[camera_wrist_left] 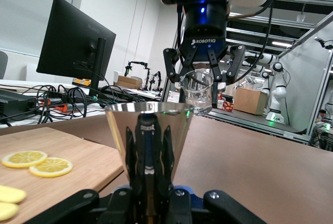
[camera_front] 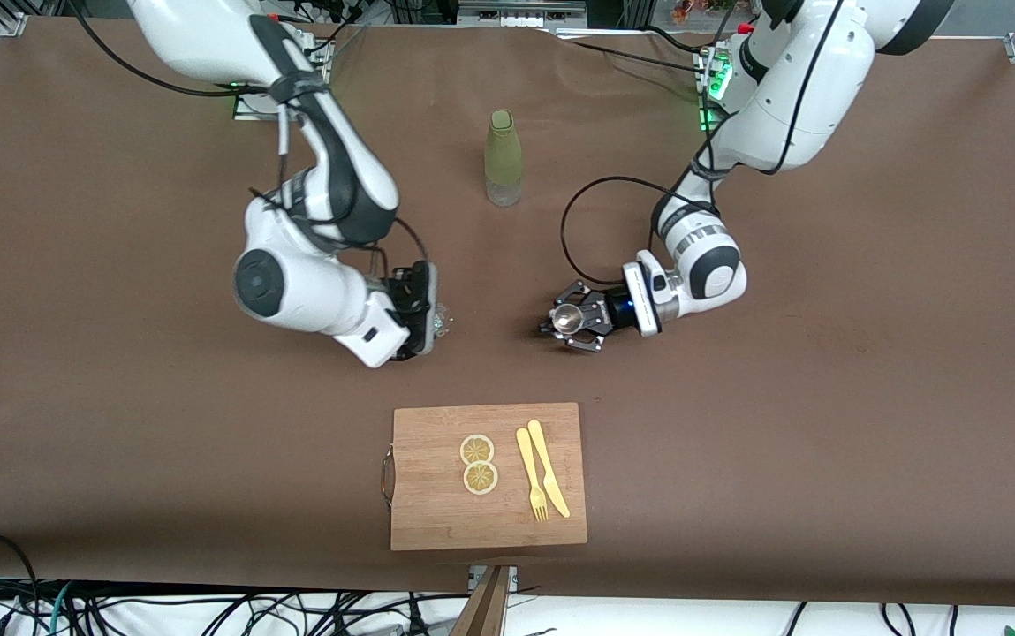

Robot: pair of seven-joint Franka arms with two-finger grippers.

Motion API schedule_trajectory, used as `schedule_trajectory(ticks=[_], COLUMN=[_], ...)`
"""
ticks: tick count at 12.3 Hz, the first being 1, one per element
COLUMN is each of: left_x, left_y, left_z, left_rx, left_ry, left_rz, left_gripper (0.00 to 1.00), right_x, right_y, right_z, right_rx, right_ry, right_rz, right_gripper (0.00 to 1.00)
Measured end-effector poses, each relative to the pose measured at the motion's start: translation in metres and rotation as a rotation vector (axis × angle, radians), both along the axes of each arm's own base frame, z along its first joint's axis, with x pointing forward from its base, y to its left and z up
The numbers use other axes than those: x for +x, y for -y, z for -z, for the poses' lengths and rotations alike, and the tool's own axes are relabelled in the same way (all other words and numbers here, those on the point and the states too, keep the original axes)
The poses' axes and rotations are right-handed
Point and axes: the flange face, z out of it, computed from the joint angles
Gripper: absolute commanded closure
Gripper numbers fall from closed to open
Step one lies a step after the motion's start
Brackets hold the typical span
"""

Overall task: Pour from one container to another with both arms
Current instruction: 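Lift the beaker and jigger, bringing both grippers together mid-table, then tilt the beaker with the right gripper, pouring into the held jigger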

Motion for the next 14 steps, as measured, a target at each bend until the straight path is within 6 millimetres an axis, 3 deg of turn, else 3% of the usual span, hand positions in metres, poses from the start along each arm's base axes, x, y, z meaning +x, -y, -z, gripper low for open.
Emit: schedule_trajectory(ticks=[4,8,14], left_x=[-0.014,-0.019,-0.033], left_y=[0.028,0.041,0.067], left_z=[0.0,0.003,0.018], left_rx=[-0.003,0.034,0.084], left_ry=[0.008,0.057,0.05], left_rz=[-0.016,-0.017,-0.024], left_gripper=[1.0,1.0,1.0], right_x=[-0.024,-0.045,-0.064], right_y=[-0.045,-0.079,-0.104], right_z=[-0.008,-0.015,-0.02], right_rx=[-0.12,-0.19,-0.258], right_ry=[0.04,0.078,0.135], right_rz=[0.025,0.052,0.062], right_gripper=[0.73,0.73,0.73])
